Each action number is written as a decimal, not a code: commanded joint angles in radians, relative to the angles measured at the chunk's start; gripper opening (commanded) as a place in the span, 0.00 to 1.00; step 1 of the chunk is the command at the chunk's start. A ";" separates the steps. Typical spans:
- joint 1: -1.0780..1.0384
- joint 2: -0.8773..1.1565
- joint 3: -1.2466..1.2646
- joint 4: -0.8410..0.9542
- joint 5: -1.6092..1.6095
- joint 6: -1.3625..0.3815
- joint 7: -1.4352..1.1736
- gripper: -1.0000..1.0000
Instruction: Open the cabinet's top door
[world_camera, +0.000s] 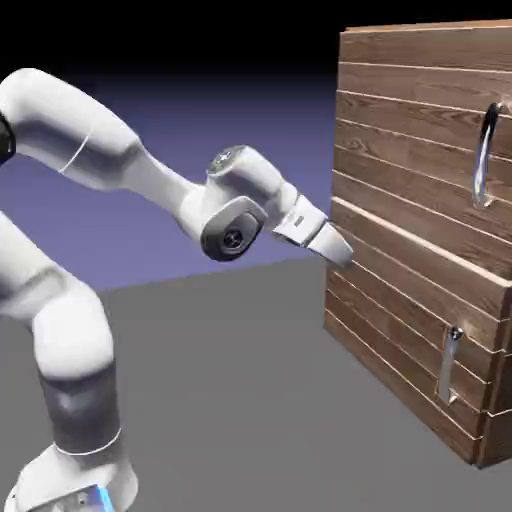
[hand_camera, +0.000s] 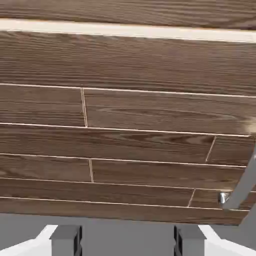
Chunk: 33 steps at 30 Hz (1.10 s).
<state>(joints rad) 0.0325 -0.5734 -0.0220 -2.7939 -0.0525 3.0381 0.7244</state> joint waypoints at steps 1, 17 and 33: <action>0.017 -0.003 -0.018 0.013 -0.044 0.001 -0.014 0.50; 0.289 -0.048 -0.310 0.226 -0.739 0.016 -0.235 0.50; 0.561 -0.093 -0.601 0.439 -1.435 0.031 -0.455 0.50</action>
<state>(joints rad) 0.5934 -0.6667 -0.6227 -2.3548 -1.4876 3.0687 0.2689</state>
